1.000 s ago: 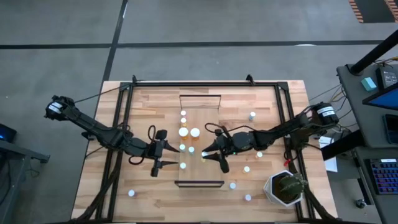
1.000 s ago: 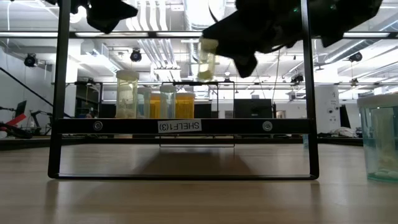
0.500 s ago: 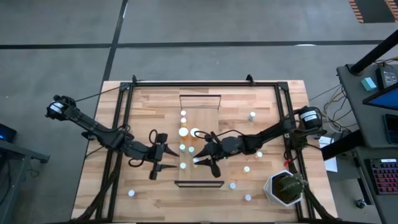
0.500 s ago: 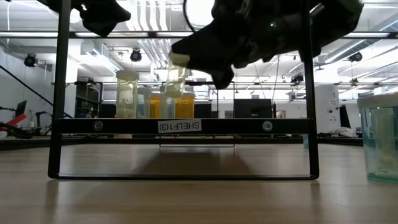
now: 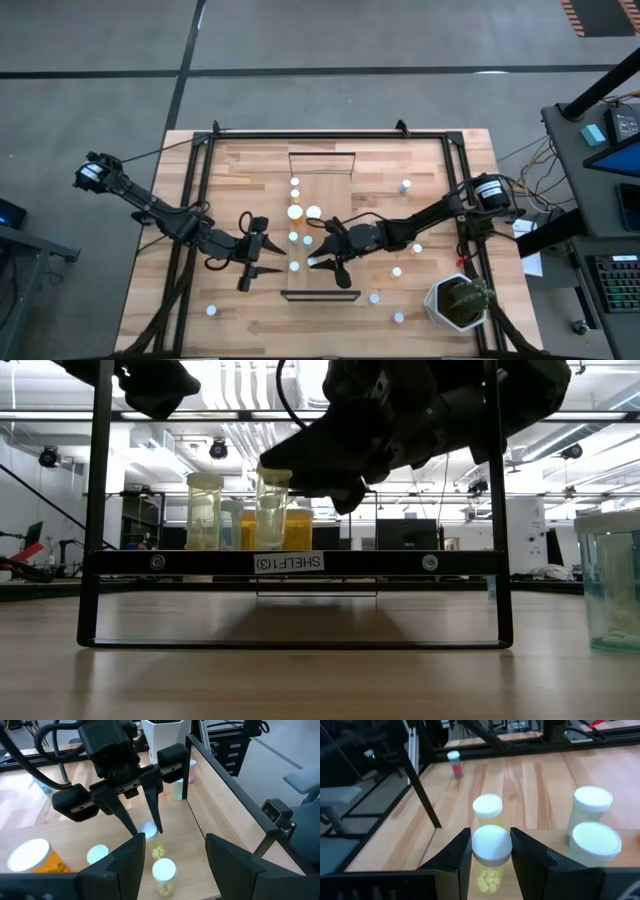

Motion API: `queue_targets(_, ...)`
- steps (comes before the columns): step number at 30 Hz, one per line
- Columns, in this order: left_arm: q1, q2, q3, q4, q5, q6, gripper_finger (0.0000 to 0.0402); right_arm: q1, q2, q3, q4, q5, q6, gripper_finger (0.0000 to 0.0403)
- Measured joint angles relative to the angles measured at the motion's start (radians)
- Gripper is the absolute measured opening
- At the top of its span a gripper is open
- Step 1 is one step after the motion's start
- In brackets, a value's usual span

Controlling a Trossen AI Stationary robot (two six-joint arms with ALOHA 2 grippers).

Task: Pick and place medicine bottles onto shelf by color
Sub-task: Adjust the yellow pill bottle on the shelf

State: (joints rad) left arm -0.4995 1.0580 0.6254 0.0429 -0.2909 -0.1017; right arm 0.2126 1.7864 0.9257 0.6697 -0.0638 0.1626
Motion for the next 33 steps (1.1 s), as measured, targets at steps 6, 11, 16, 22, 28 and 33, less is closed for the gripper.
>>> queue_targets(6,0.000,0.000,-0.002,0.000,0.000,0.000,0.0191,0.011,0.007,0.001,0.001,0.002,-0.033,0.0108)
queue_targets(11,0.000,0.000,-0.003,0.001,0.000,0.000,0.0191,0.014,0.007,0.001,0.001,0.012,-0.035,0.0108)
queue_targets(16,0.000,0.000,-0.003,0.001,0.000,0.000,0.0191,0.015,0.009,0.001,0.001,0.012,-0.053,0.0108)
queue_targets(22,0.000,-0.001,-0.003,0.001,0.000,0.000,0.0191,0.015,0.024,0.001,0.003,0.015,-0.052,0.0110)
queue_targets(28,0.000,-0.001,-0.003,0.002,-0.001,0.000,0.0191,0.015,0.027,0.001,0.005,0.034,-0.051,0.0129)
queue_targets(33,0.000,-0.001,-0.003,0.002,-0.001,0.001,0.0191,0.014,0.028,0.001,-0.003,0.048,-0.065,0.0154)
